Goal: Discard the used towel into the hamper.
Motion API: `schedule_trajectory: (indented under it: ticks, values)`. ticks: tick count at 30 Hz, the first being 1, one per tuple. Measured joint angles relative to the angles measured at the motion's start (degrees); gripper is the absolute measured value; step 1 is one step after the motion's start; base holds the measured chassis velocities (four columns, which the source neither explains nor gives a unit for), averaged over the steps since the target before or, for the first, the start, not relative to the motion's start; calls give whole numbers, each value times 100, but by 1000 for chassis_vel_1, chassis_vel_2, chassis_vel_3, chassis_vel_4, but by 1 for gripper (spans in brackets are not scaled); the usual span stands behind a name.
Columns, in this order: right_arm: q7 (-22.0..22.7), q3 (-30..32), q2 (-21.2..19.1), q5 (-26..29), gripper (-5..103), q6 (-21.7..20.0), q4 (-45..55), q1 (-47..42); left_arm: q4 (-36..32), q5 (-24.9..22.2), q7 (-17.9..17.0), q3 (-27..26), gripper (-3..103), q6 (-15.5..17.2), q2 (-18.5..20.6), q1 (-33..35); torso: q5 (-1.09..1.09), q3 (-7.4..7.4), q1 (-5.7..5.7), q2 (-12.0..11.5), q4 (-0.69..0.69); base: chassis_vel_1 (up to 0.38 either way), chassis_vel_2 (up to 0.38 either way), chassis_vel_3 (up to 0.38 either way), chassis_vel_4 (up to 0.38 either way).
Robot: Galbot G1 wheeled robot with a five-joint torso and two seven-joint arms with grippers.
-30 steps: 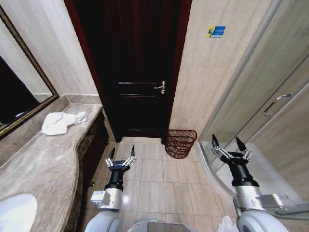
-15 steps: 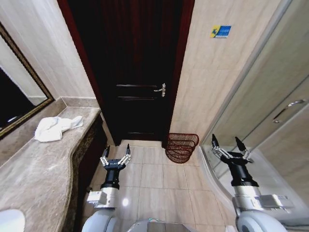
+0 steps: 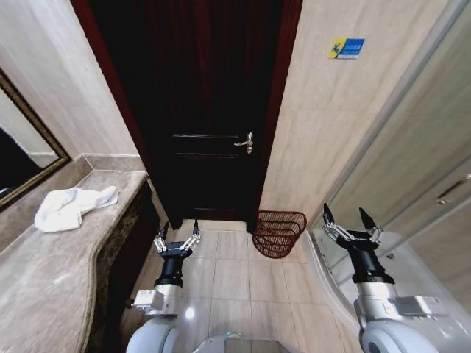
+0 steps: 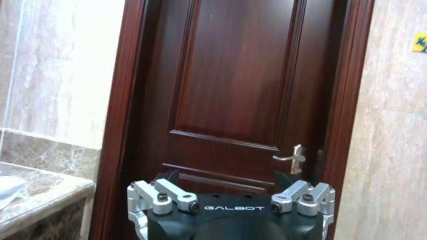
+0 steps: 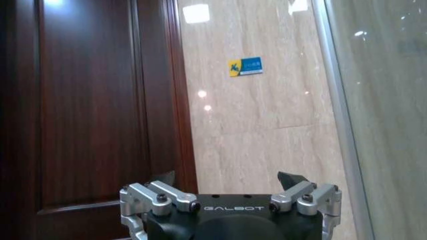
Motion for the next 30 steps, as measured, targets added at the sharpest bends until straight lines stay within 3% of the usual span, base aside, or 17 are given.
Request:
schedule_trajectory:
  ticks: [30]
  values:
    - [-31, -52, -79, 117, 100, 306, 0, 56, 12, -161, -78, 106, 96, 61, 0, 36, -2, 0, 0, 0, 0, -10, 33, 35, -6]
